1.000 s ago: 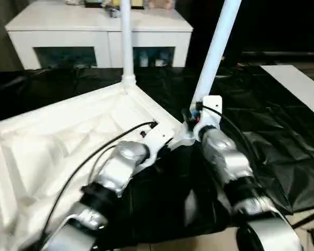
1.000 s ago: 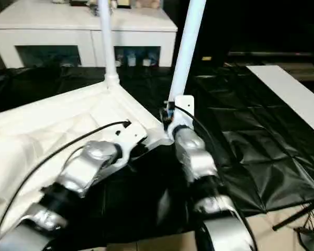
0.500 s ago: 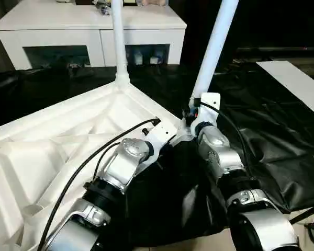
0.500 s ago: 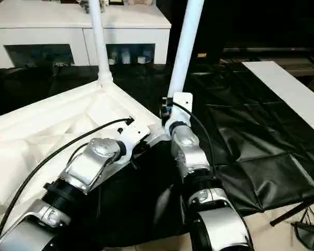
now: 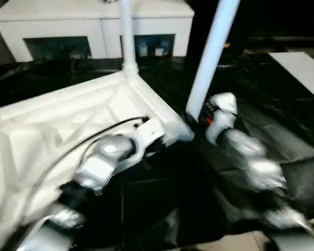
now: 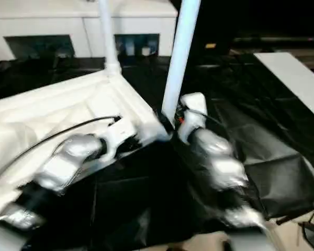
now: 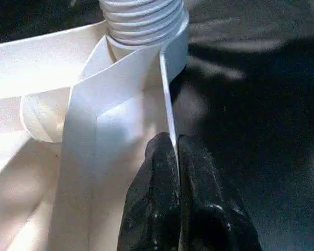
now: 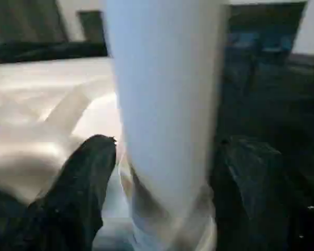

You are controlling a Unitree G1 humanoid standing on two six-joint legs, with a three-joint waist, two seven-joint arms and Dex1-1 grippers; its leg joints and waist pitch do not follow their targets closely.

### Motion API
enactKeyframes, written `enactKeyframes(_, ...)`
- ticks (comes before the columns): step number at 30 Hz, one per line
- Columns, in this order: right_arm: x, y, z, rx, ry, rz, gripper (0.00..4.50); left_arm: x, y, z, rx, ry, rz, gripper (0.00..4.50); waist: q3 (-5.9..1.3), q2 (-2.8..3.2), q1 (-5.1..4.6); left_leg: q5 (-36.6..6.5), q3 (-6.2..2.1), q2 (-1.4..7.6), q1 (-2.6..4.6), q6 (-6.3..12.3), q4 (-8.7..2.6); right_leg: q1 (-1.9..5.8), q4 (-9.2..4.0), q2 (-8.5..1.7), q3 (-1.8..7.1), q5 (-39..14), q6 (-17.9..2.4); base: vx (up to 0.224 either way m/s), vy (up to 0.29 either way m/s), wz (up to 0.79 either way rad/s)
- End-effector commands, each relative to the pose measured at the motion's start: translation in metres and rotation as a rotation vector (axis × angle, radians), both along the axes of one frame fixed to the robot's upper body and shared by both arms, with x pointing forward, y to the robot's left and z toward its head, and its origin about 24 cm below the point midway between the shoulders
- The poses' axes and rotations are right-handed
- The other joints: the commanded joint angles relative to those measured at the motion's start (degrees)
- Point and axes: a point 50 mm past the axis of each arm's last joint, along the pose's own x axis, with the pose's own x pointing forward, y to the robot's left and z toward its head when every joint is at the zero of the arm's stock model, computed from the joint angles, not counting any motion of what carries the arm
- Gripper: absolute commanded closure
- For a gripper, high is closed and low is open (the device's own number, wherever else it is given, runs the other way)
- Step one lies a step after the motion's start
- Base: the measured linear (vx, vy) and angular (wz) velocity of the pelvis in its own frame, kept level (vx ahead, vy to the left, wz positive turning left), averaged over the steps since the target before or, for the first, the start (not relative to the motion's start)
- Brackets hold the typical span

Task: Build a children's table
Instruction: Rotate leg to tighten

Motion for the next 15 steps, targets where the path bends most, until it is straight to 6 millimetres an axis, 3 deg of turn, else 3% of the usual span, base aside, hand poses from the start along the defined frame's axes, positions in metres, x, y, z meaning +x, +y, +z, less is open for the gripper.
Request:
enactKeyframes(1,-0.012,0.0,0.005,-0.036,0.005,0.151,0.42,-0.014,-0.003,-0.004,0.003,0.06,-0.156,4.5,-3.86,0.5,0.25,-7.4,-1.23,3.33,2.02,4.44,-4.05,2.84,-1.91,-3.32,2.0,2.9,-16.1,0.0,0.0,0.0)
enactKeyframes(2,-0.018,-0.004,0.004,-0.06,0.021,0.201,0.3,-0.017,0.0,-0.004,0.007,0.08,-0.178,4.5,-3.79,0.42,0.33,-8.1,-1.25,3.46,2.01,4.14,-4.09,2.9,-1.96,-3.4,2.08,1.7,-15.9,0.0,0.0,0.0)
enactKeyframes(4,-0.024,-0.009,0.003,-0.085,0.049,0.253,0.18,-0.019,0.004,-0.002,0.012,0.092,-0.205,4.5,-3.6,0.81,0.57,-10.7,-1.19,3.62,2.45,2.6,-4.33,2.52,-2.33,-3.3,2.2,-2.3,-15.6,0.0,0.0,0.0)
enactKeyframes(10,-0.03,-0.014,-0.005,-0.163,0.11,0.298,0.02,-0.026,0.012,0.002,0.009,0.106,-0.281,4.5,-3.36,0.61,0.83,-15.2,-1.22,3.45,2.66,-0.98,-4.65,2.18,-2.81,-3.52,2.48,-9.4,-14.1,0.0,0.0,0.0)
enactKeyframes(15,-0.031,-0.012,-0.011,-0.18,0.14,0.33,0.02,-0.026,0.015,0.002,0.02,0.104,-0.275,4.5,-3.59,0.31,0.98,-12.3,-1.15,3.28,2.42,-0.16,-4.25,2.4,-2.42,-3.49,2.53,-6.5,-14.3,0.0,0.0,0.0)
